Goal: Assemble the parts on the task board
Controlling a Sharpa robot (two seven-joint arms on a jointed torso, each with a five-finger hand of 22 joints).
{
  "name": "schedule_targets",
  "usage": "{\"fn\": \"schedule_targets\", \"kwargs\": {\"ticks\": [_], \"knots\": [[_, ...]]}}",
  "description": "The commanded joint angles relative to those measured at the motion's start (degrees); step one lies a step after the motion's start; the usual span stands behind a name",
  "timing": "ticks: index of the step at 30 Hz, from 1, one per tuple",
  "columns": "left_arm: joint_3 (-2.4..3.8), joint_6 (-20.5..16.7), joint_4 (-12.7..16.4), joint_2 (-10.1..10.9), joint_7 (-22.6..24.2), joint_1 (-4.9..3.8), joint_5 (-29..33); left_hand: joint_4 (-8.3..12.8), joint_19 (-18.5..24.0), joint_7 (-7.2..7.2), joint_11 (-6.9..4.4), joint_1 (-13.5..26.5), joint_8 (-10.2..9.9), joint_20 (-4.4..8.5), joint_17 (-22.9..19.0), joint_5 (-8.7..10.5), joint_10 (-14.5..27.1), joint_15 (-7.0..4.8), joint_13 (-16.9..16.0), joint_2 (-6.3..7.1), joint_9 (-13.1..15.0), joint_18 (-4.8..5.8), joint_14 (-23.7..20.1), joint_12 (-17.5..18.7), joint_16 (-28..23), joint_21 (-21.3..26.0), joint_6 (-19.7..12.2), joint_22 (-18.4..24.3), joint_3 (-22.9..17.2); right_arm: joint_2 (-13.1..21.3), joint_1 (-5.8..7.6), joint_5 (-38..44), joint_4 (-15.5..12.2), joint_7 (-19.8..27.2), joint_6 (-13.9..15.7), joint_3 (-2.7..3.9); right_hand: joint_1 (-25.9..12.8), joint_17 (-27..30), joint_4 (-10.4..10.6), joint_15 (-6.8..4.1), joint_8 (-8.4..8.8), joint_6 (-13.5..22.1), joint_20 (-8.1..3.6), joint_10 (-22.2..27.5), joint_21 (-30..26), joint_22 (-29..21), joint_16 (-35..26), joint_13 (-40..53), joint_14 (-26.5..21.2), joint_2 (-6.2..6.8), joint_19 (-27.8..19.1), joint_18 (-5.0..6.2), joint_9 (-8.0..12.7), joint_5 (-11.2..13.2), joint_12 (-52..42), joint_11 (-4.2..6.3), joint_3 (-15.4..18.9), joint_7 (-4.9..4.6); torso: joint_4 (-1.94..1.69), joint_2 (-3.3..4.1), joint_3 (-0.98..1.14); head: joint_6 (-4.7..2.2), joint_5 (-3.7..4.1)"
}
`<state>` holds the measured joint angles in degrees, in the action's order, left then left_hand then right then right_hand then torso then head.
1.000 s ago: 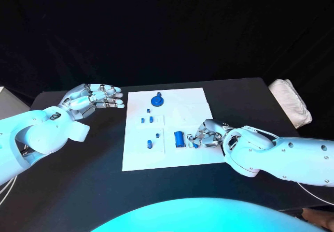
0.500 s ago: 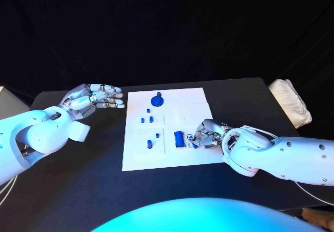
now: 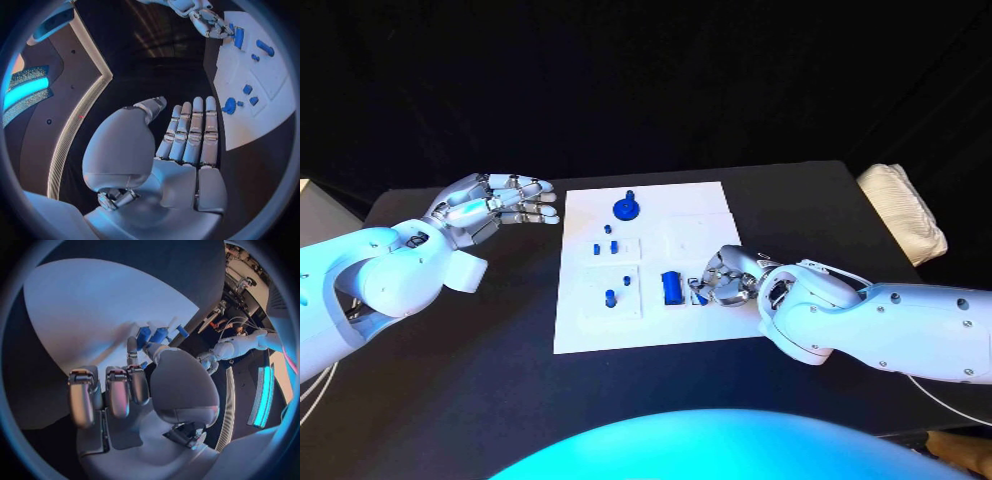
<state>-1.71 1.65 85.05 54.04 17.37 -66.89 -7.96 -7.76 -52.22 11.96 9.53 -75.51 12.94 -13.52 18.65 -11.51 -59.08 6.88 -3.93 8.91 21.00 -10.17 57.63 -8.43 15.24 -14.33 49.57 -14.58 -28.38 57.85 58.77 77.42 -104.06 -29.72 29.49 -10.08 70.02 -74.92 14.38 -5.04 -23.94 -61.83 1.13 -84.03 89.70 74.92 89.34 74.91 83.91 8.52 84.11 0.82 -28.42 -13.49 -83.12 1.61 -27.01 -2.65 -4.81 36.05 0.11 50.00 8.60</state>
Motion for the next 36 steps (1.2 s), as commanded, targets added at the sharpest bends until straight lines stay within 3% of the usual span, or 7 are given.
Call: {"fn": "schedule_targets", "kwargs": {"ticks": [1, 12, 17, 20, 25, 36], "knots": [[0.03, 1.0, 0.0, -0.1, 0.1, 0.04, -0.1, -0.3, -0.5, 0.25, -0.06, 0.0, -0.2, -0.13, 0.0, -0.08, 0.3, 0.25, -0.1, -0.38, -0.1, -0.27, -0.2, -0.2, -0.2, 0.4, -0.1, 0.1, 0.0, -0.2, -0.03, 0.1, 0.2, 0.2, 1.3, 0.05, -0.8, -13.8, -10.3, -0.10, -0.28, 0.2, -0.08, -4.3, 0.3, 15.1, 0.0, 12.3, 5.8, -0.09, 5.9, -0.82, -0.1, 0.2, -0.2, 0.10, -10.8, 0.06, 0.01, -0.01, -0.01, 0.00, 0.01], [0.03, 1.2, 0.0, -0.2, 0.0, 0.04, -0.1, -0.5, -0.5, 0.25, -0.05, 0.1, -0.2, -0.13, 0.1, -0.05, 0.3, 0.26, -0.1, -0.46, -0.1, -0.26, -0.2, -0.2, -0.3, 0.4, -0.1, 0.1, 0.0, -0.7, 0.00, 0.3, 0.9, -0.5, 1.4, 0.16, -2.0, -13.7, -10.2, -0.15, -0.52, 0.2, -0.11, -4.3, 0.3, 15.1, 0.0, 12.3, 5.8, -0.01, 5.9, -0.82, -0.3, 0.5, -0.2, 0.15, -11.1, 0.13, 0.05, 0.01, -0.01, 0.00, 0.13], [0.03, 1.1, 0.0, -0.1, -0.1, 0.04, -0.1, -0.5, -0.5, 0.25, -0.05, 0.1, -0.2, -0.13, 0.1, -0.05, 0.3, 0.26, -0.1, -0.46, -0.1, -0.26, -0.2, -0.2, -0.3, 0.4, -0.1, 0.1, 0.0, -0.7, 0.03, 0.4, 1.0, -1.1, -1.3, 0.18, -4.4, -13.4, -9.8, -0.20, -0.73, 0.5, -0.15, -4.1, -0.2, 14.9, -0.2, 12.0, 5.7, 1.39, 5.7, -0.71, -0.5, 1.0, 0.6, 0.20, -10.3, 0.24, 0.01, -0.01, 0.00, 0.00, 0.07], [0.02, 1.1, 0.0, -0.1, -0.1, 0.04, -0.1, -0.5, -0.5, 0.25, -0.05, 0.1, -0.2, -0.13, 0.1, -0.05, 0.3, 0.26, -0.1, -0.46, -0.1, -0.26, -0.2, -0.2, -0.3, 0.4, -0.1, 0.1, 0.0, -0.7, 0.04, 0.3, 1.0, -1.3, -2.7, 0.18, -6.9, -13.3, -8.8, -0.25, -0.86, 0.4, -0.19, -4.0, -0.3, 14.9, -0.2, 11.9, 5.7, 2.76, 5.7, -0.71, -0.5, -0.1, 0.8, 0.25, -8.6, 0.31, 0.05, -0.02, 0.02, 0.00, -0.03], [0.02, 1.0, 0.0, -0.1, 0.0, 0.04, -0.1, -0.5, -0.5, 0.25, -0.05, 0.1, -0.2, -0.13, 0.1, -0.05, 0.3, 0.26, -0.1, -0.46, -0.1, -0.26, -0.2, -0.2, -0.3, 0.4, -0.1, 0.1, 0.0, -0.6, 0.05, 0.2, 0.9, -1.2, -3.3, 0.19, -9.9, -13.4, -6.7, -0.24, -0.79, 0.0, -0.21, -4.0, -0.2, 15.0, -0.2, 12.0, 5.7, 3.98, 5.8, -0.72, -0.2, -1.1, 0.8, 0.22, -5.6, 0.28, 0.07, -0.02, 0.03, 0.00, -0.01], [0.02, 1.0, 0.0, -0.1, 0.0, 0.05, -0.1, -0.5, -0.5, 0.25, -0.05, 0.1, -0.2, -0.13, 0.1, -0.05, 0.3, 0.26, -0.1, -0.46, -0.1, -0.26, -0.2, -0.2, -0.3, 0.4, -0.1, 0.1, 0.0, -0.6, 0.05, 0.0, 0.6, -0.8, -1.6, 0.19, -11.5, -13.7, -4.5, -0.23, -0.63, -0.3, -0.20, -4.1, 0.2, 15.1, 0.0, 12.1, 5.8, 3.35, 5.9, -0.80, 0.1, -0.9, 0.4, 0.23, -3.8, 0.30, 0.02, 0.02, 0.03, 0.00, 0.04]]}}
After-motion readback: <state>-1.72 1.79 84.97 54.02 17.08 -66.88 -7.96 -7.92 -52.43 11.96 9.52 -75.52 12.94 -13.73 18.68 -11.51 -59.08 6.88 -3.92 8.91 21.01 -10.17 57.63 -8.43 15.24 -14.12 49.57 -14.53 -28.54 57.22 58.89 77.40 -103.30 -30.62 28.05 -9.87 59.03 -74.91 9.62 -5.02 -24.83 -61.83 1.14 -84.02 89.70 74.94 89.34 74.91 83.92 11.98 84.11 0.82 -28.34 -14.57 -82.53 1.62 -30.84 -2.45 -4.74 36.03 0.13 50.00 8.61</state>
